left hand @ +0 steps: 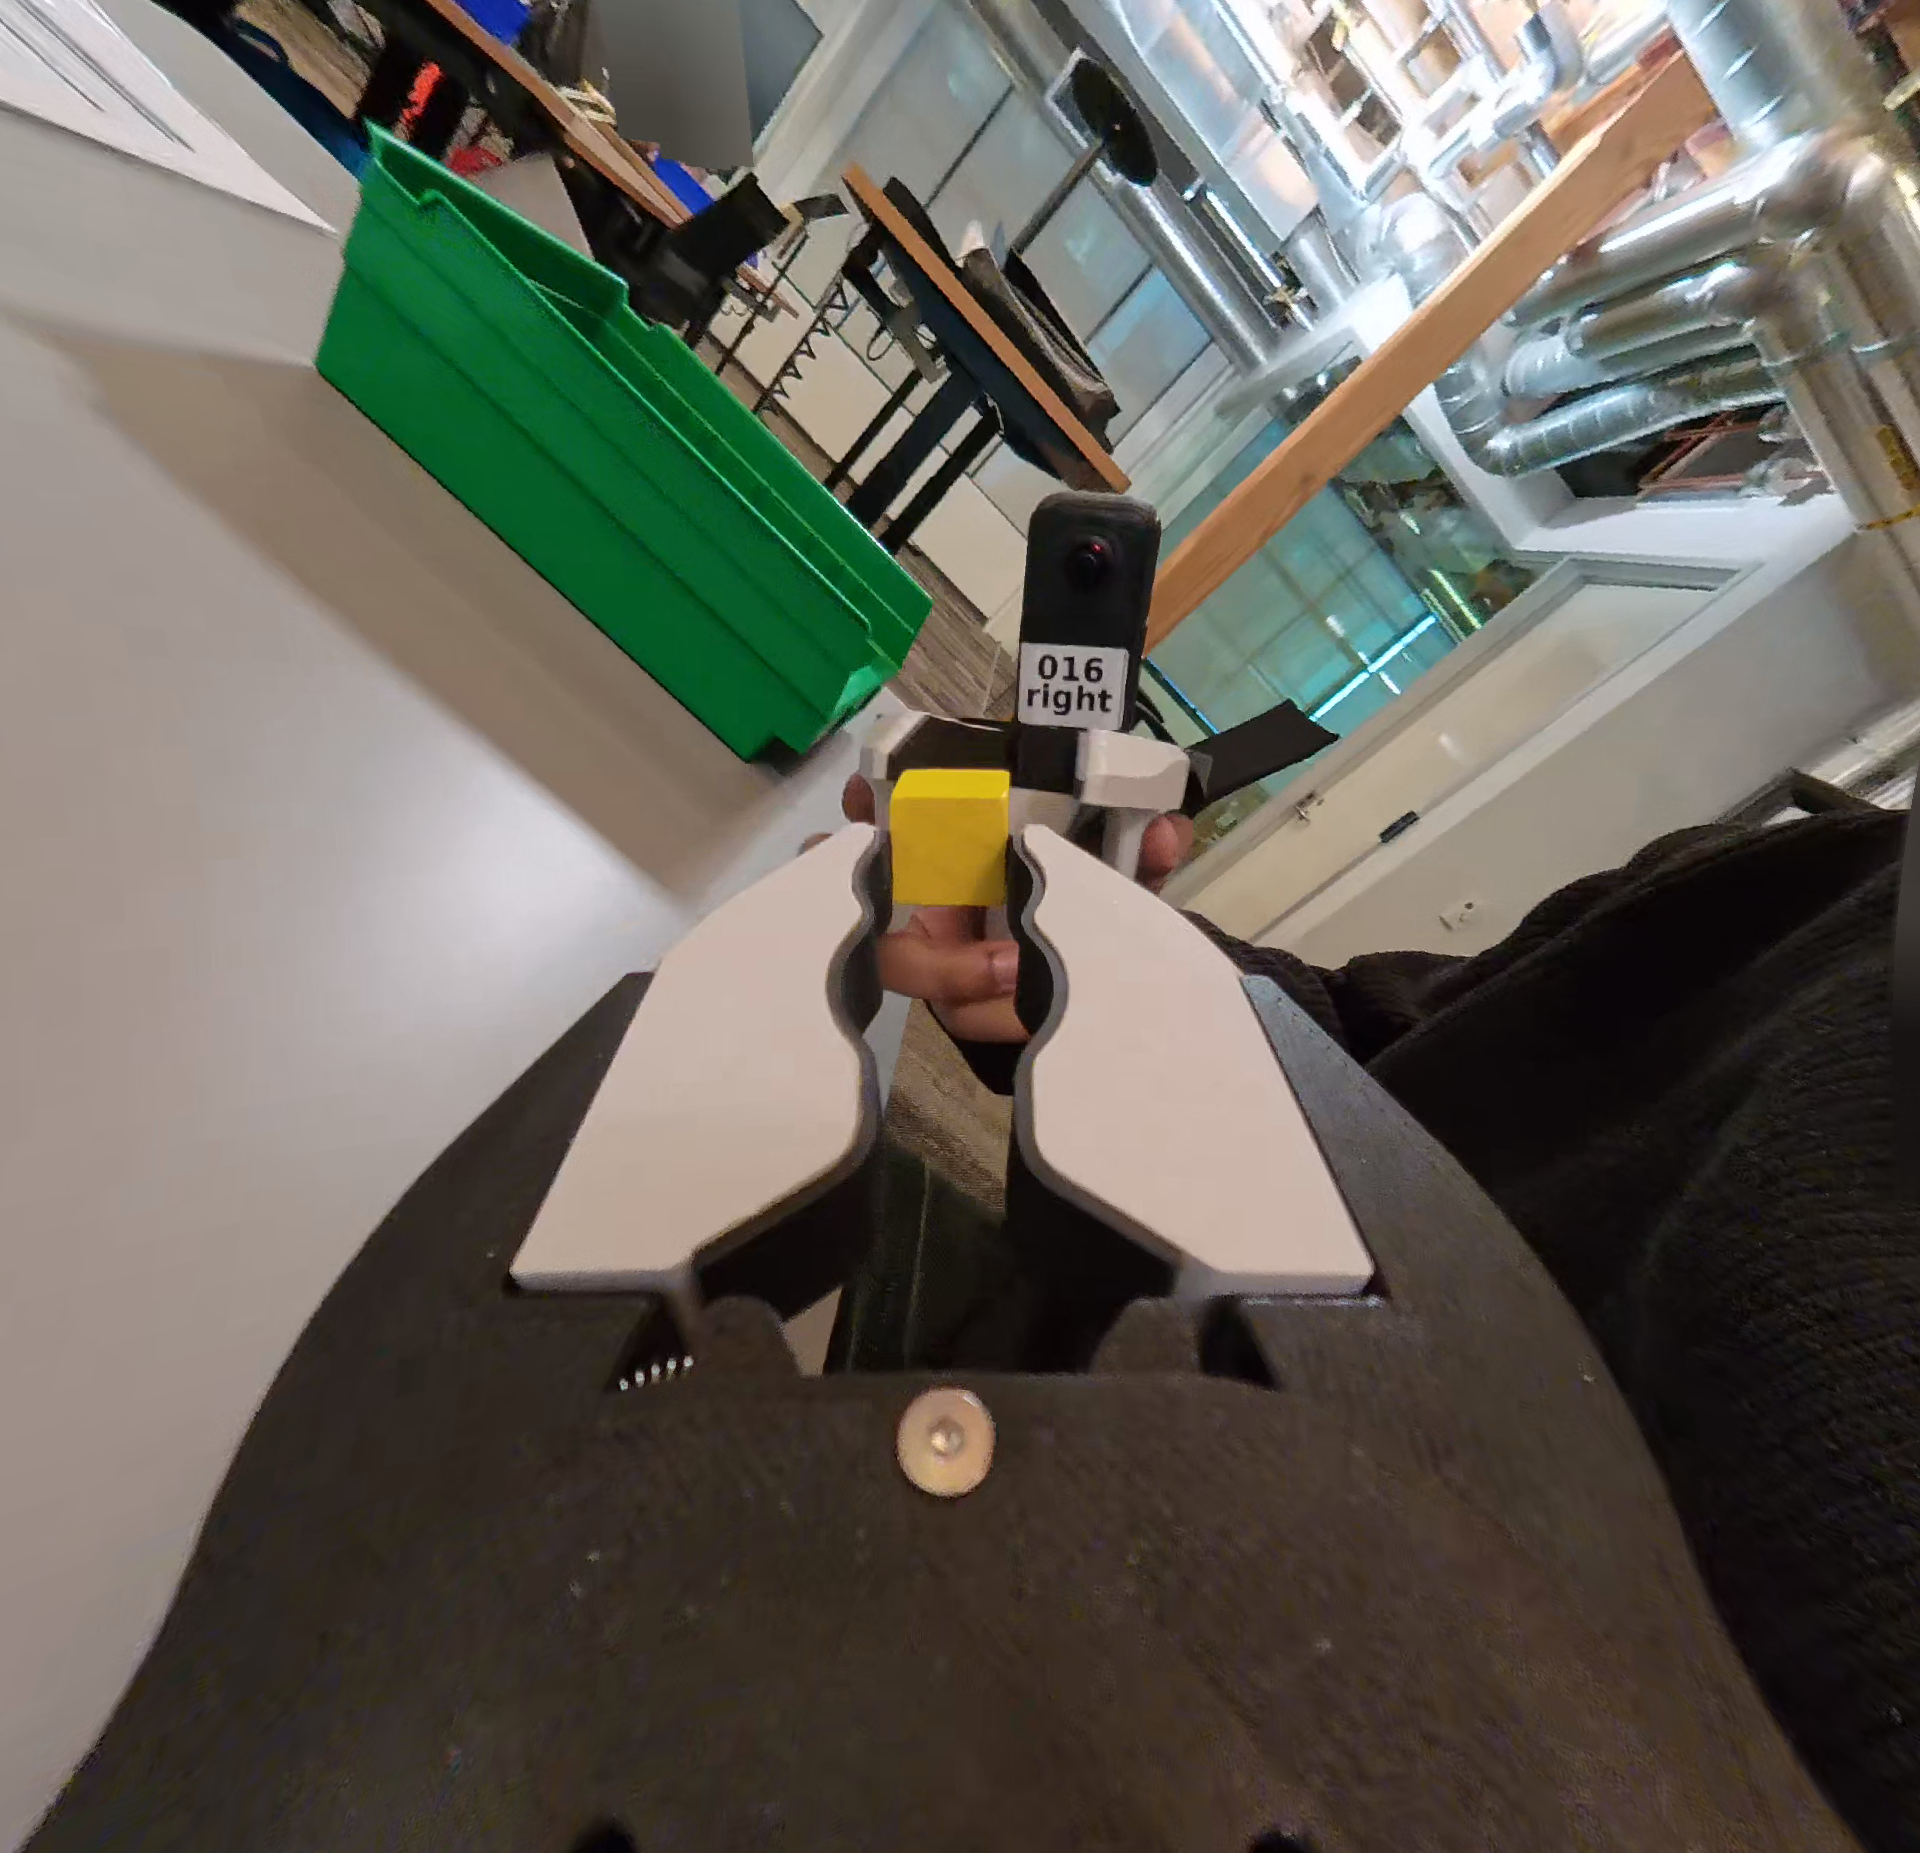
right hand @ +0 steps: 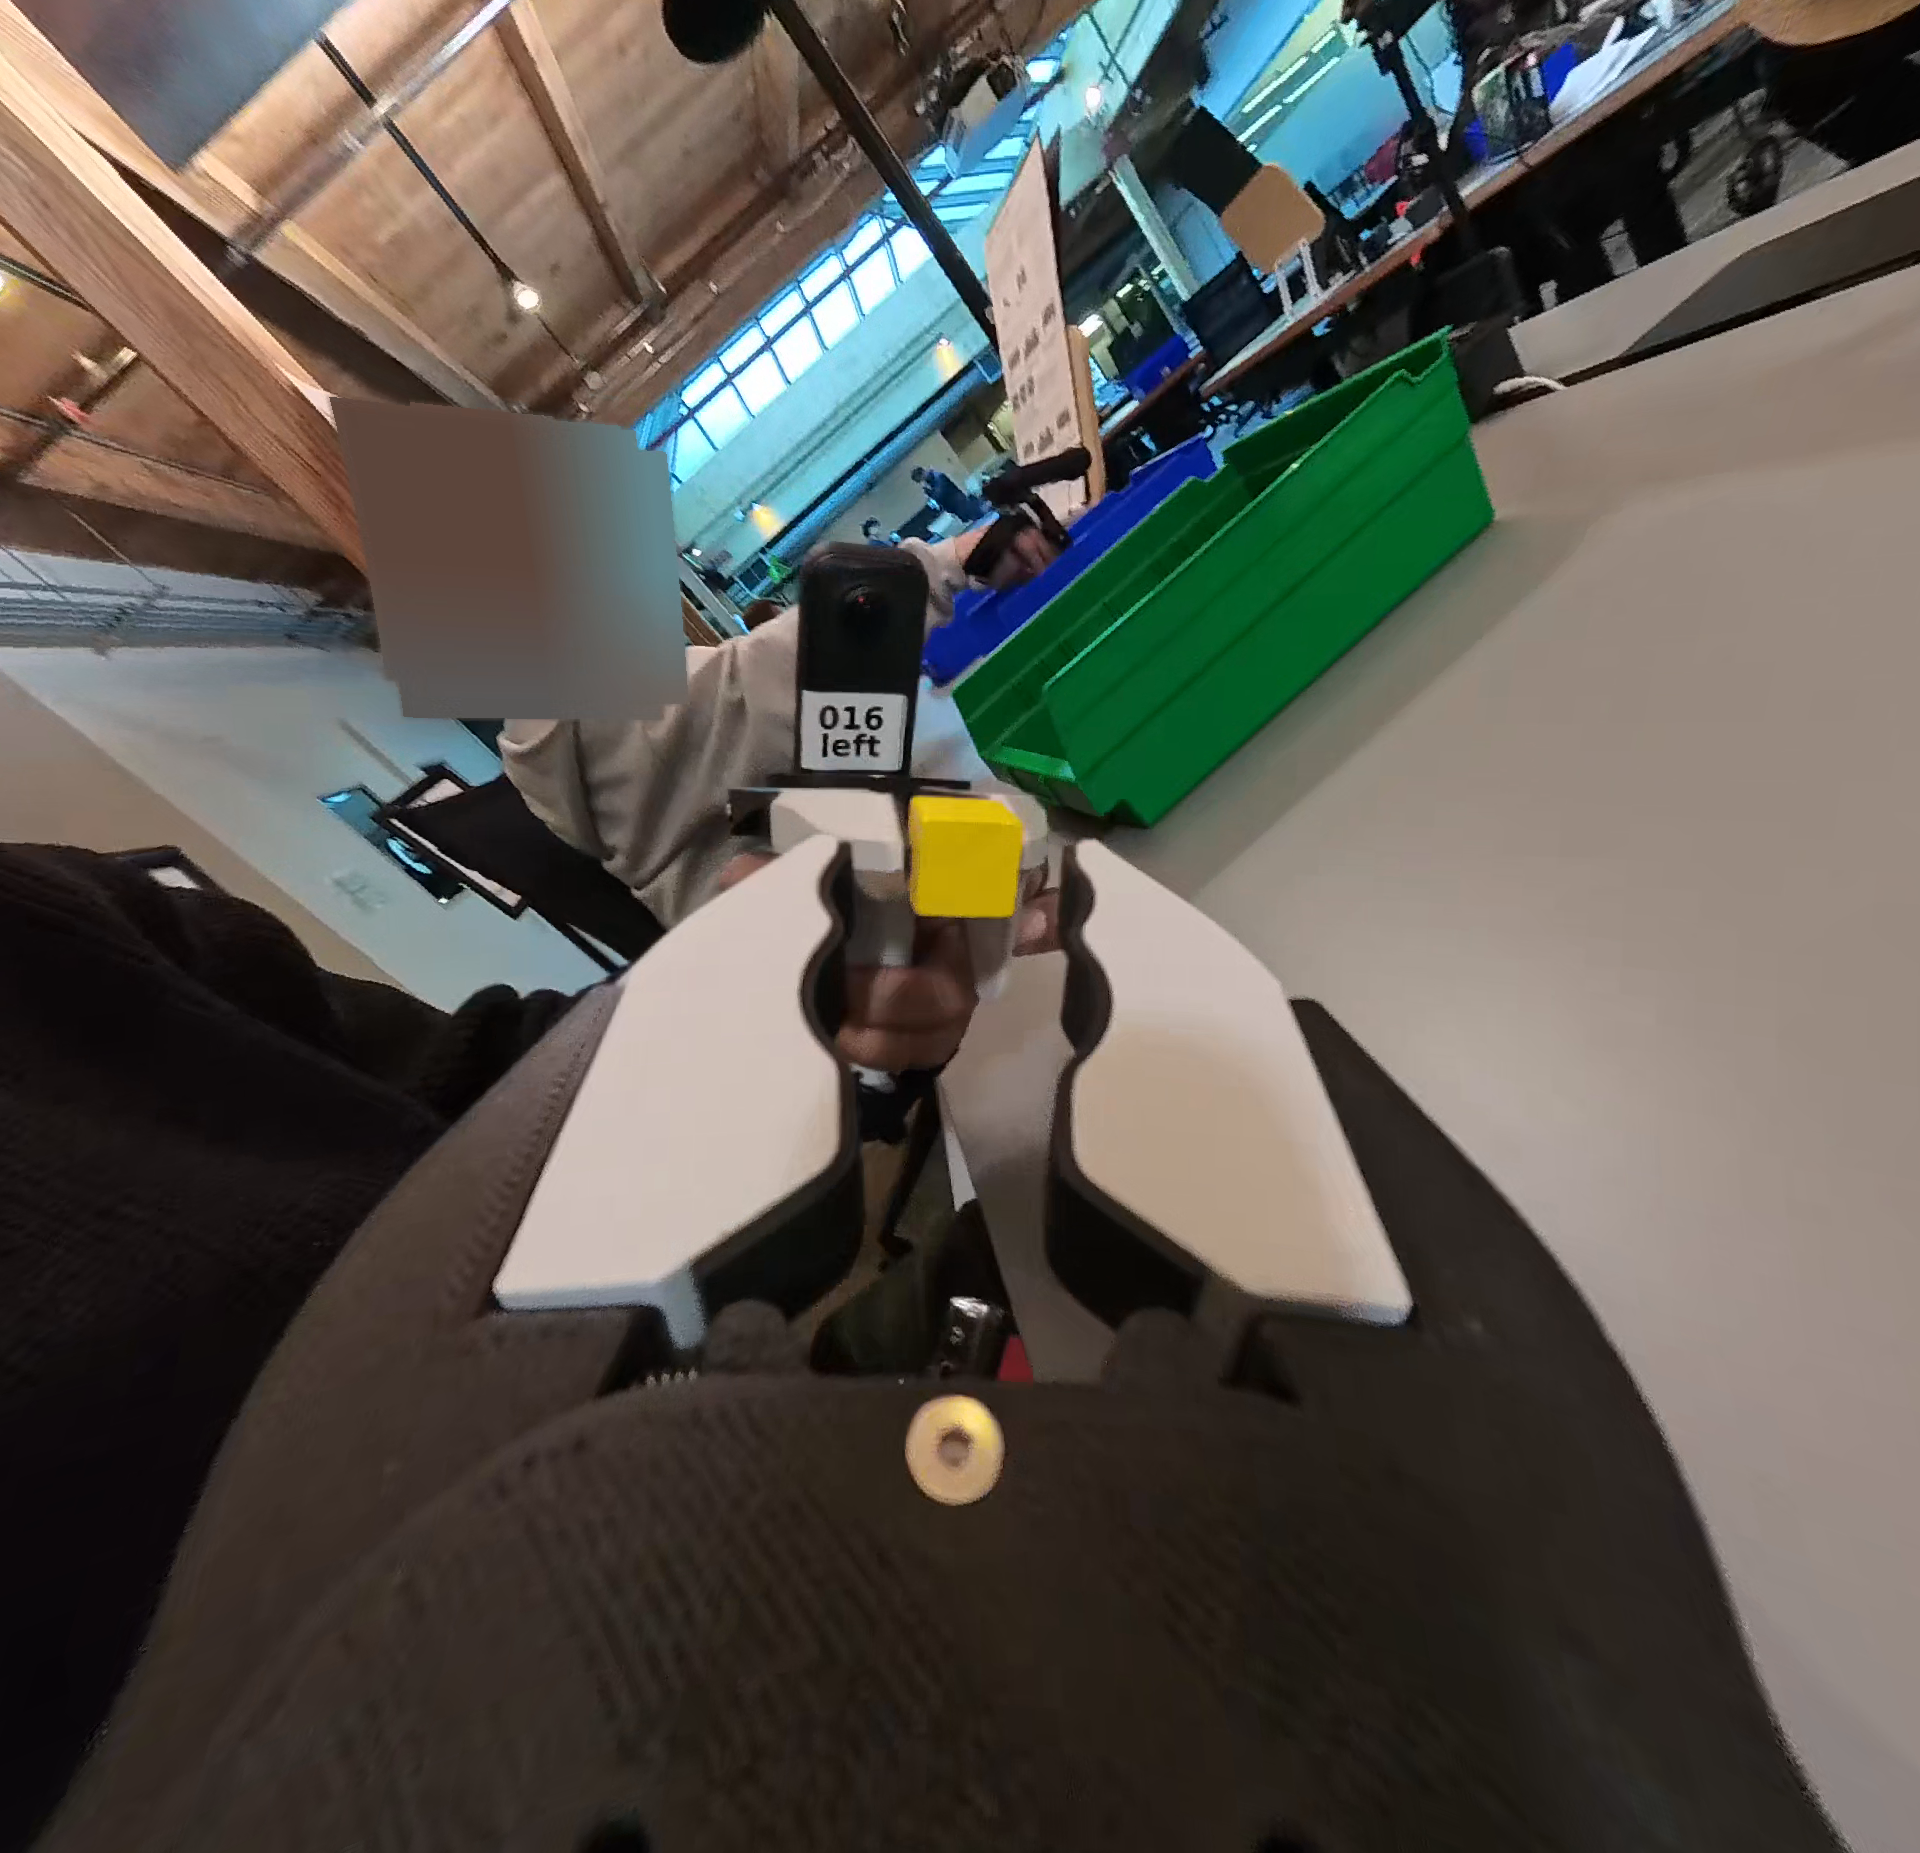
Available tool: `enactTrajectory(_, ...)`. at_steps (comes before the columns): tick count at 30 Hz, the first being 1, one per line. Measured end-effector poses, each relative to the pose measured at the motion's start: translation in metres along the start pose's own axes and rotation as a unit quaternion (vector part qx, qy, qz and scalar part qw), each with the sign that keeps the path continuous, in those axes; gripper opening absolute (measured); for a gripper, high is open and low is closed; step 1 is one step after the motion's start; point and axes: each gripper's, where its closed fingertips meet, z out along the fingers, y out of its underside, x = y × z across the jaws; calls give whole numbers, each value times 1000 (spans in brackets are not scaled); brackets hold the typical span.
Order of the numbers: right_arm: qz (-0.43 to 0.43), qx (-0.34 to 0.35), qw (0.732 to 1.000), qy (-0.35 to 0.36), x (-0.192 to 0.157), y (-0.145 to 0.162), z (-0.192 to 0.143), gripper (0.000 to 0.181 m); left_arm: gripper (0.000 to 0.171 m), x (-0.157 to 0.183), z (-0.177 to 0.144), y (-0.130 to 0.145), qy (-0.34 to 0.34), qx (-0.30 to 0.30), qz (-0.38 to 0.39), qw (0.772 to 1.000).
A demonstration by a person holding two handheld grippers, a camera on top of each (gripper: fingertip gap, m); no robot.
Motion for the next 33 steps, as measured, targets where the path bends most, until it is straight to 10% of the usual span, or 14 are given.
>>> enactTrajectory(33, 83, -63, 994, 33, 30, 27, 4, 31, 21, -21, -15, 1, 32, 11, -92, 995)
